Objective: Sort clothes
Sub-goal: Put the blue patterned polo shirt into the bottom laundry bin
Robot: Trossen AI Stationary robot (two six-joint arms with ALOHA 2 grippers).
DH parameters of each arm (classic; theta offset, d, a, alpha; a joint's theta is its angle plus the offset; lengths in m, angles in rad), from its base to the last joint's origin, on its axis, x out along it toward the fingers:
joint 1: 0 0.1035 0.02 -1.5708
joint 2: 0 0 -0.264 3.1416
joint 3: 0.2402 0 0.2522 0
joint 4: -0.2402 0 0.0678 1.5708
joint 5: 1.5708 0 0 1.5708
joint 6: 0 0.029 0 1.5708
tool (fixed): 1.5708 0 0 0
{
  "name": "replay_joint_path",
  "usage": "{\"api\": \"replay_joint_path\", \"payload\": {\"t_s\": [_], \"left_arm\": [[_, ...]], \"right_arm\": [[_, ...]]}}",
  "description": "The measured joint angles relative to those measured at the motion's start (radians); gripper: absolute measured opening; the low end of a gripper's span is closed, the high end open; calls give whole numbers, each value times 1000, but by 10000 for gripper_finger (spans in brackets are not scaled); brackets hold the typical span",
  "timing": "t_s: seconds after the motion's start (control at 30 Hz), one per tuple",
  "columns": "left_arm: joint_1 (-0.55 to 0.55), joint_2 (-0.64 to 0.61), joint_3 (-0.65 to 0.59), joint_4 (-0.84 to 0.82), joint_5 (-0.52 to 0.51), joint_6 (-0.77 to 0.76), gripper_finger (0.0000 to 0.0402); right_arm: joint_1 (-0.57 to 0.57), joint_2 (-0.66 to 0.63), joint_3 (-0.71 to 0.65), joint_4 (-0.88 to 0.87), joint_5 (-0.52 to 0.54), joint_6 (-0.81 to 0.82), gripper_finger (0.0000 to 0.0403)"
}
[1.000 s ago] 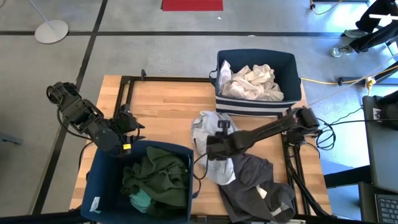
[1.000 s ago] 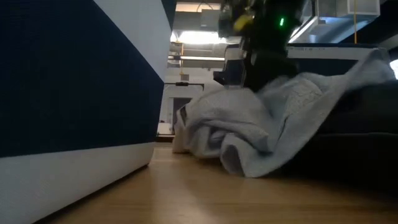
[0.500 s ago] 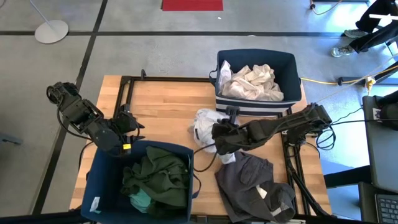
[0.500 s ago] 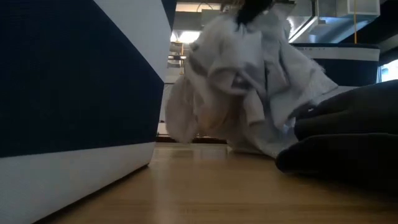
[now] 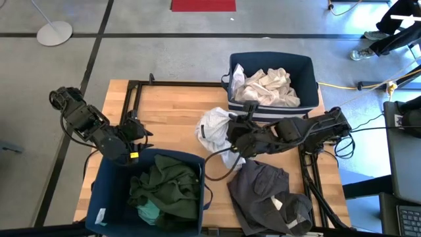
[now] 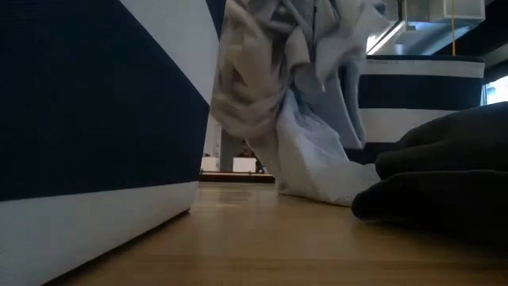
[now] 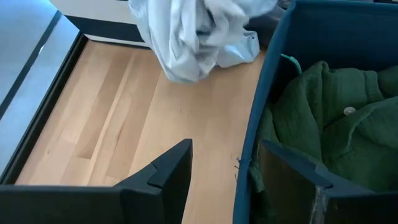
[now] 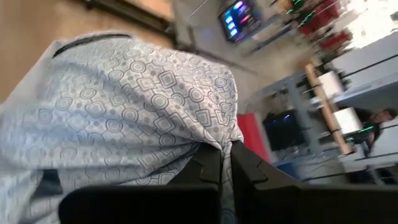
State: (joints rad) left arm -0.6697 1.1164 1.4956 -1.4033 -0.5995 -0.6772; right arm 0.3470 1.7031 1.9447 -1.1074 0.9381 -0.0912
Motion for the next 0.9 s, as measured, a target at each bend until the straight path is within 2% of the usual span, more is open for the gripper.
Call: {"api": "replay_joint_path", "payload": {"t_s": [0.17, 0.4, 0.5, 0.67, 0.9], "left_arm": [[0, 0, 0, 0, -4, 0, 172], [0, 0, 0, 0, -15, 0, 172], [0, 0, 0, 0, -15, 0, 172], [0, 0, 0, 0, -19, 12, 172], [0, 0, 0, 0, -39, 16, 172]], "right_arm": [[0, 0, 54, 107, 70, -150, 9], [0, 0, 71, 400, 57, -446, 6], [0, 0, 71, 536, 11, -550, 9], [0, 0, 71, 719, -123, -674, 6], [-3, 14, 71, 943, -368, -709, 9]]}}
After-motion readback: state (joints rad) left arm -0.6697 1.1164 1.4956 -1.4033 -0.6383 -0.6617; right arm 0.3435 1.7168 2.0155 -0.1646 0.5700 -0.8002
